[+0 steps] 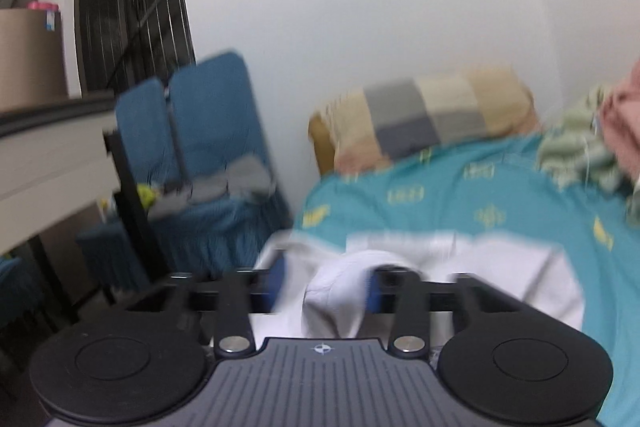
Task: Fold clothes
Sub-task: 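Grasp the T-shirt edge with the left gripper while the right gripper grasps another edge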
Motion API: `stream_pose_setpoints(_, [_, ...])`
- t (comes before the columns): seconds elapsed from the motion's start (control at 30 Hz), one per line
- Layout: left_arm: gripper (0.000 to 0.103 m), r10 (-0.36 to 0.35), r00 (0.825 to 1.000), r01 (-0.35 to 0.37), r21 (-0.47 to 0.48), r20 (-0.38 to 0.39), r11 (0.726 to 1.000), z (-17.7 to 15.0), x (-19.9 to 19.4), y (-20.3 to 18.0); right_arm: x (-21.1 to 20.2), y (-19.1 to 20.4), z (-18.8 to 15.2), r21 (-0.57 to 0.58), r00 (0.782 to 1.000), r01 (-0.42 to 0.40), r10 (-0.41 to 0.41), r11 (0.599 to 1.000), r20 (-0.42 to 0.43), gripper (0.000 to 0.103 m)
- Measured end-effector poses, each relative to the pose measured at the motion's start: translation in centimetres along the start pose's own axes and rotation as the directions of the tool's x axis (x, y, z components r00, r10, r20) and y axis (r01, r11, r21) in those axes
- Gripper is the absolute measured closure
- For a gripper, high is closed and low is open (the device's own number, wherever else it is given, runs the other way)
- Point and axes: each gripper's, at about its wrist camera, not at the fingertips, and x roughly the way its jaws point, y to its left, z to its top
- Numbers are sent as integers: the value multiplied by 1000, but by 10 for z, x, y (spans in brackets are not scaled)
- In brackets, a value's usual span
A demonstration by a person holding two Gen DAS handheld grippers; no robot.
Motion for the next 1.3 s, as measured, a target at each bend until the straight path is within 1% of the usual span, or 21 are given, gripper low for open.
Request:
stream_pose_setpoints(0.03, [91, -10, 1000, 10, -13, 19, 1000, 7, -8, 1, 2, 0, 0, 5, 1000, -4, 4, 1000, -1, 1])
stream_pose_setpoints(0.07, [96, -20, 999, 21, -25, 38, 999, 14, -16, 2, 3, -1, 0, 10, 1000, -9, 9, 1000, -2, 2])
stream_pose_setpoints(0.13, [98, -43, 997, 46, -45, 70, 998, 28, -35, 5, 2, 2, 0, -1, 1000, -14, 14, 1000, 14, 2])
stream_pose_setpoints(0.23, [99, -95, 990, 102, -65, 103, 993, 48, -82, 9, -4, 8, 1, -41, 998, -19, 21, 999, 55, 2])
stream_pose_setpoints(0.33, [99, -145, 981, 161, -115, 132, 980, 65, -139, 18, -14, 14, 2, -75, 994, -24, 32, 997, 103, 3])
stream_pose_setpoints(0.4, [99, -177, 974, 198, -147, 142, 969, 74, -174, 25, -23, 17, 4, -90, 990, -29, 40, 996, 132, 7])
stream_pose_setpoints(0.5, [99, -219, 963, 248, -195, 160, 949, 75, -225, 39, -41, 25, 5, -100, 983, -66, 82, 993, 167, 13])
stream_pose_setpoints(0.57, [99, -246, 955, 280, -233, 164, 931, 71, -251, 48, -54, 32, 4, -109, 975, -114, 133, 987, 179, 19])
stream_pose_setpoints(0.63, [99, -260, 950, 298, -259, 172, 919, 60, -267, 56, -65, 43, 1, -130, 964, -172, 193, 977, 180, 20])
stream_pose_setpoints(0.7, [99, -260, 950, 301, -286, 174, 910, 46, -275, 62, -67, 56, -7, -159, 955, -220, 246, 962, 168, 20])
stream_pose_setpoints(0.77, [99, -274, 947, 317, -331, 170, 889, 33, -278, 70, -58, 69, -16, -174, 955, -247, 270, 953, 124, 20])
stream_pose_setpoints(0.8, [99, -276, 946, 320, -343, 171, 883, 28, -278, 72, -50, 75, -21, -172, 956, -259, 278, 951, 98, 20])
stream_pose_setpoints(0.87, [99, -276, 945, 321, -352, 174, 879, 22, -277, 75, -32, 82, -27, -138, 958, -272, 281, 952, 52, 26])
stream_pose_setpoints(0.93, [98, -280, 943, 328, -367, 178, 870, 18, -274, 78, -13, 88, -30, -99, 960, -275, 279, 956, 23, 27])
stream_pose_setpoints(1.03, [98, -274, 944, 325, -370, 184, 870, 12, -268, 79, 12, 94, -30, -36, 959, -281, 282, 959, 27, 28])
stream_pose_setpoints(1.1, [98, -275, 945, 323, -384, 176, 865, 9, -262, 81, 29, 95, -31, -6, 963, -268, 268, 963, 23, 29])
stream_pose_setpoints(1.2, [98, -270, 950, 310, -386, 155, 869, 7, -254, 81, 50, 91, -33, 31, 972, -234, 234, 972, 22, 43])
stream_pose_setpoints(1.23, [98, -272, 951, 309, -389, 149, 868, 5, -251, 81, 55, 88, -33, 39, 976, -216, 216, 976, 24, 53])
stream_pose_setpoints(1.27, [98, -277, 951, 310, -395, 141, 865, 4, -249, 80, 58, 84, -33, 40, 980, -199, 198, 979, 30, 61])
stream_pose_setpoints(1.3, [98, -282, 950, 312, -398, 133, 863, 3, -247, 79, 60, 81, -34, 40, 983, -183, 181, 982, 37, 63])
